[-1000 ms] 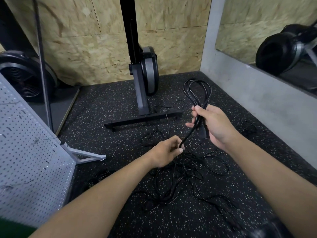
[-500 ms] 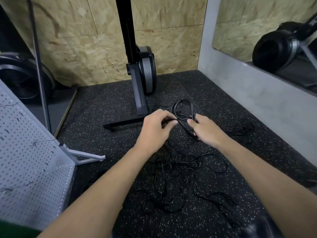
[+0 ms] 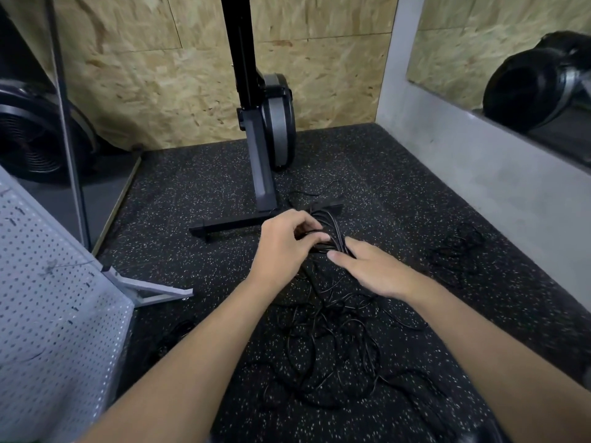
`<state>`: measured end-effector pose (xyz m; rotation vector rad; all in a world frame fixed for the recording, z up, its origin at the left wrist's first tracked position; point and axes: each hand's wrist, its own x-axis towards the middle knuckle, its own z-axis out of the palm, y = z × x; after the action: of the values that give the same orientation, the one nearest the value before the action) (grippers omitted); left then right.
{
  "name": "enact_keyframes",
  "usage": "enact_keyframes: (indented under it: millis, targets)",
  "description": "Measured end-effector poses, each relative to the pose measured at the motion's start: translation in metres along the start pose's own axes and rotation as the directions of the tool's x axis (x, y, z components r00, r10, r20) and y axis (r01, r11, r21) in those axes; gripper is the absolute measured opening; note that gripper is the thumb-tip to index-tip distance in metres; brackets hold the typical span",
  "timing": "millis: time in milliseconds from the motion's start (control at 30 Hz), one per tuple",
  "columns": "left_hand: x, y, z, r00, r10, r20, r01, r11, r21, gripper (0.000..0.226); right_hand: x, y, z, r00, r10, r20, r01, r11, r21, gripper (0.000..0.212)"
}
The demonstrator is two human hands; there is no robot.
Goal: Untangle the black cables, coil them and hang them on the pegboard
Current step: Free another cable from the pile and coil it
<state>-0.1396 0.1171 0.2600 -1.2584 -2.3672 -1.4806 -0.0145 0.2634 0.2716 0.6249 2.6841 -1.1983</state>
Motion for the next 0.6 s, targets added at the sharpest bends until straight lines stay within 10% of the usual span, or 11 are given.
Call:
enact_keyframes:
  millis: [100, 333, 600]
  targets:
    - [0.0, -0.013, 0.0, 0.999, 0.034, -0.013, -0.033, 0.998, 0.057, 0.02, 0.009, 0.003, 0.004, 1.0, -0.028, -0.012, 0.029, 0.996, 0.083, 0.02]
    - [0.0, -0.029, 0.003, 0.975, 0.108, 0.194, -0.153, 0.961, 0.231, 0.053, 0.02, 0.023, 0.019, 1.0, -0.01, -0.005, 0.011, 0.978, 0.207, 0.025]
    - [-0.004, -0.029, 0.011, 0.961, -0.115, 0.253, 0.064, 0.977, 0.204, 0.065, 0.023, 0.051, 0.008, 1.0, -0.001, -0.001, 0.001, 0.946, 0.325, 0.019]
